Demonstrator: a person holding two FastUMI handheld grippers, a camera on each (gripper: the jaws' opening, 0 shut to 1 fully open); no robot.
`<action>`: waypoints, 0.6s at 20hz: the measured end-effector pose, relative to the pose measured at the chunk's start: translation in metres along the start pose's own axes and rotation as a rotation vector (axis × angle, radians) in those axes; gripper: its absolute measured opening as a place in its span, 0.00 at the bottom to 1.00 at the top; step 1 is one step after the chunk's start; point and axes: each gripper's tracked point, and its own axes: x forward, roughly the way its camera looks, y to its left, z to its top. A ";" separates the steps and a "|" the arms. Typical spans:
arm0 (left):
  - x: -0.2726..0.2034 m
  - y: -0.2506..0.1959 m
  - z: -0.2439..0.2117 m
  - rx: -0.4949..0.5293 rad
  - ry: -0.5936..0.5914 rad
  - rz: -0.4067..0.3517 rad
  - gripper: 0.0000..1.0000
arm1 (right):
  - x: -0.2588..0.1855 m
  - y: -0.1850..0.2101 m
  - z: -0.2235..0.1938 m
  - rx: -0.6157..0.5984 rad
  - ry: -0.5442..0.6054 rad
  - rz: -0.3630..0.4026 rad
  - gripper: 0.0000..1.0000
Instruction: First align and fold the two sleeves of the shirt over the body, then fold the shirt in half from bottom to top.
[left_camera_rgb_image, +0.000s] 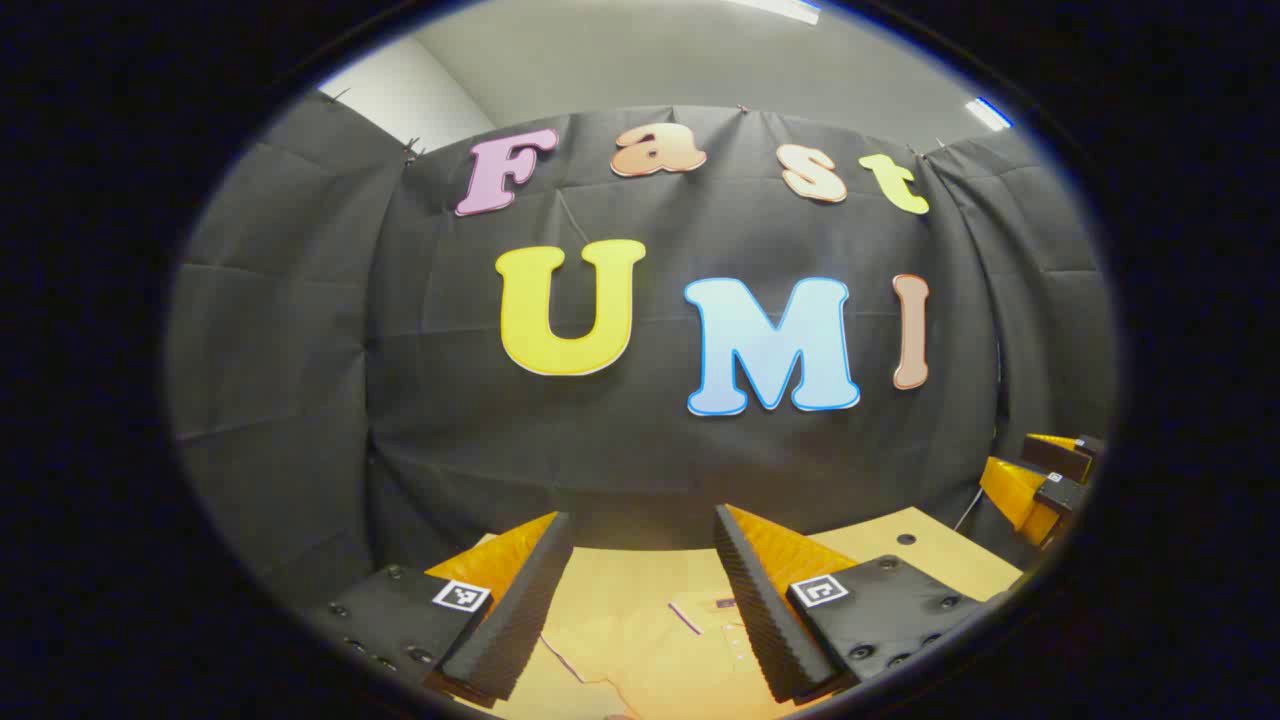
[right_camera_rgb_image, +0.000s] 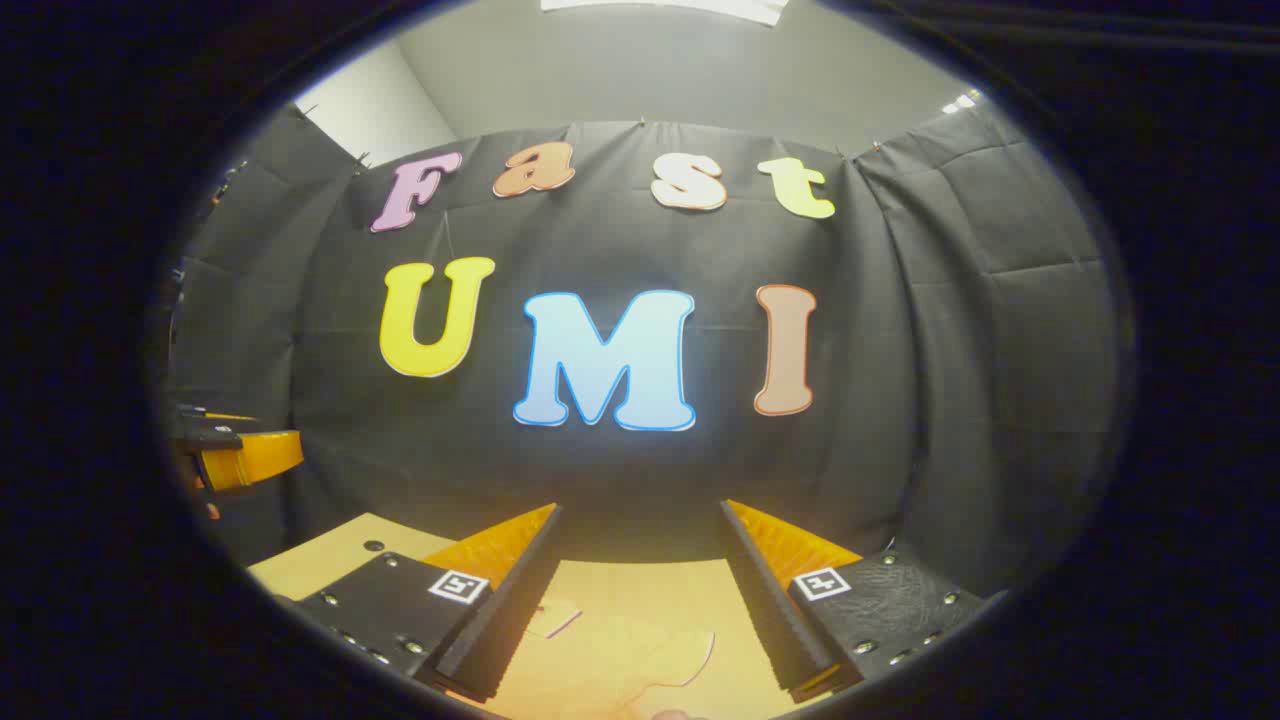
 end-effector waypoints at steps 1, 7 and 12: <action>0.000 0.000 -0.001 -0.001 0.003 0.001 0.94 | 0.001 -0.001 -0.001 -0.003 0.003 -0.001 0.95; -0.001 -0.006 0.004 0.009 -0.010 -0.002 0.93 | 0.000 -0.007 -0.005 -0.023 0.002 0.004 0.95; -0.003 -0.010 0.003 -0.011 -0.009 0.003 0.93 | -0.001 -0.007 -0.011 -0.025 0.011 0.017 0.95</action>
